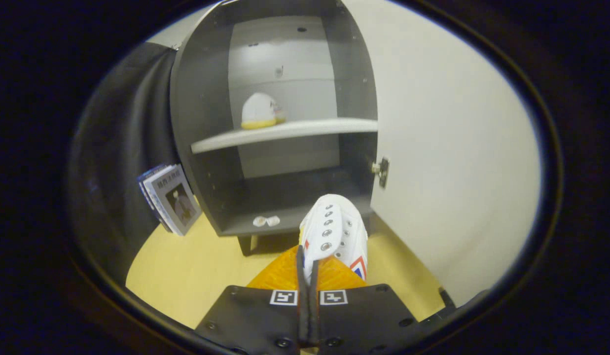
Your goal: Open the shoe cabinet door, grab the shoes and put them into the shoe cabinet, then close the shoe cabinet door.
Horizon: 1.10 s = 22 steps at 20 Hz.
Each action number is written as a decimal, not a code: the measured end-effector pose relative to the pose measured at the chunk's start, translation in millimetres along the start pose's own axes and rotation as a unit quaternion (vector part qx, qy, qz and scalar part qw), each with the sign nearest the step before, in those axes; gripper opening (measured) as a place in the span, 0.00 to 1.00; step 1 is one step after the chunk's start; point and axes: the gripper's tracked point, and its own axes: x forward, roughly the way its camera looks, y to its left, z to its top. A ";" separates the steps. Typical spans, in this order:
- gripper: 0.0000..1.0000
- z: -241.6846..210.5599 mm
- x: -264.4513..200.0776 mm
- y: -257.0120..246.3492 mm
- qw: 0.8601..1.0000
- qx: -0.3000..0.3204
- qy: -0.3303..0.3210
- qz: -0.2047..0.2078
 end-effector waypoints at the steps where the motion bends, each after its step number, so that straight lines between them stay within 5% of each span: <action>1: 0.02 19.8 -3.3 1.5 1.000 -0.003 -0.017 -0.003; 8: 0.02 149.5 1.2 13.8 0.991 -0.011 -0.130 0.004; 13: 0.02 208.6 51.5 21.2 0.987 -0.019 -0.159 0.031; 22: 0.02 247.0 171.9 32.7 0.989 -0.050 -0.130 0.060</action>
